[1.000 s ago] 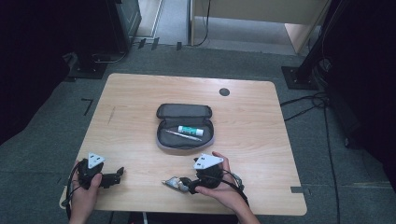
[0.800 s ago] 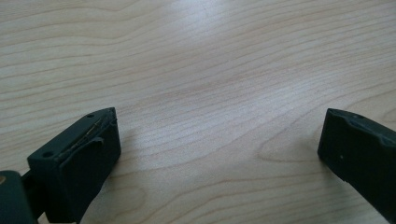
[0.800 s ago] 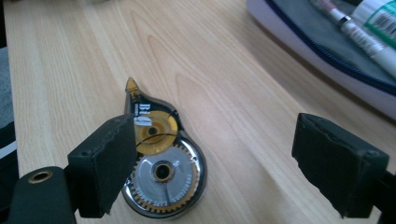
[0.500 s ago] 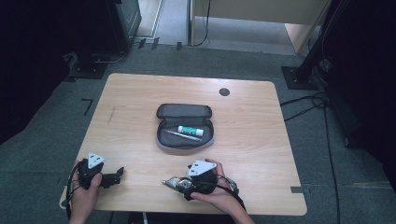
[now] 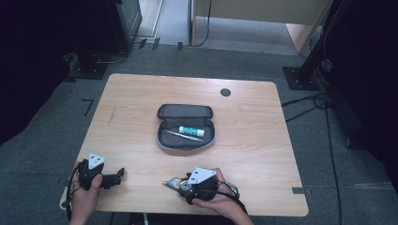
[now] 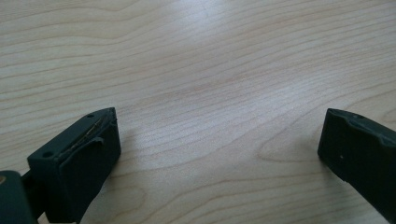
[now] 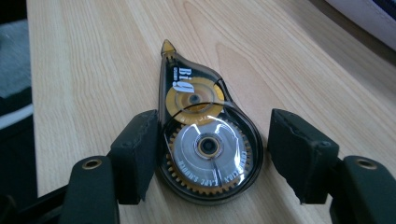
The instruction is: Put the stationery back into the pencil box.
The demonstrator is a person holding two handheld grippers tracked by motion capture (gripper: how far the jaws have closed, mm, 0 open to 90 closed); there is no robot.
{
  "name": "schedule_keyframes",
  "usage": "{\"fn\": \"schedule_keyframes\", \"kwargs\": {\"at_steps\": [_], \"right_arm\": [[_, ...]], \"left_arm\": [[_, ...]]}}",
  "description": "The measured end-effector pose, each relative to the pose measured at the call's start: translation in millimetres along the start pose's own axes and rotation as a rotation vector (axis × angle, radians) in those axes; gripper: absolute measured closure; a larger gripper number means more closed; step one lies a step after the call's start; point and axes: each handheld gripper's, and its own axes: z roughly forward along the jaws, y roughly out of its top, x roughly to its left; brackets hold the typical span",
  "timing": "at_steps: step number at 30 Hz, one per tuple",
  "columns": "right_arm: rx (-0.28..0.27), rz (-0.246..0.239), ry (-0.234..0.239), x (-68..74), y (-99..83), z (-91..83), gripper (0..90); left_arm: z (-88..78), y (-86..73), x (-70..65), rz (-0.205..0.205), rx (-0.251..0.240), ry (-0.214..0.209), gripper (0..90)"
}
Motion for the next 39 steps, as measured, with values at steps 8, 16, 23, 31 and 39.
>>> {"fn": "schedule_keyframes", "kwargs": {"at_steps": [8, 16, 23, 31, 39], "right_arm": [[-0.016, -0.014, 0.005, 0.3, -2.8, -0.8, 37.5], [-0.022, -0.011, -0.003, 0.6, -3.3, -2.0, 42.2], [-0.016, -0.01, 0.014, -0.4, -2.2, -2.5, 42.4], [-0.031, 0.007, -0.01, -5.8, 3.3, -9.5, 42.4], [-0.079, 0.015, -0.041, -18.4, 21.2, -22.0, 42.4]], "left_arm": [[0.0, -0.1, 0.0, 0.0, 0.0, 0.0, 0.0], [0.0, 0.0, 0.0, 0.0, 0.0, 0.0, 0.0], [0.0, 0.0, 0.0, 0.0, 0.0, 0.0, 0.0], [0.0, 0.0, 0.0, 0.0, 0.0, 0.0, 0.0], [0.0, 0.0, 0.0, 0.0, 0.0, 0.0, 0.0]]}}
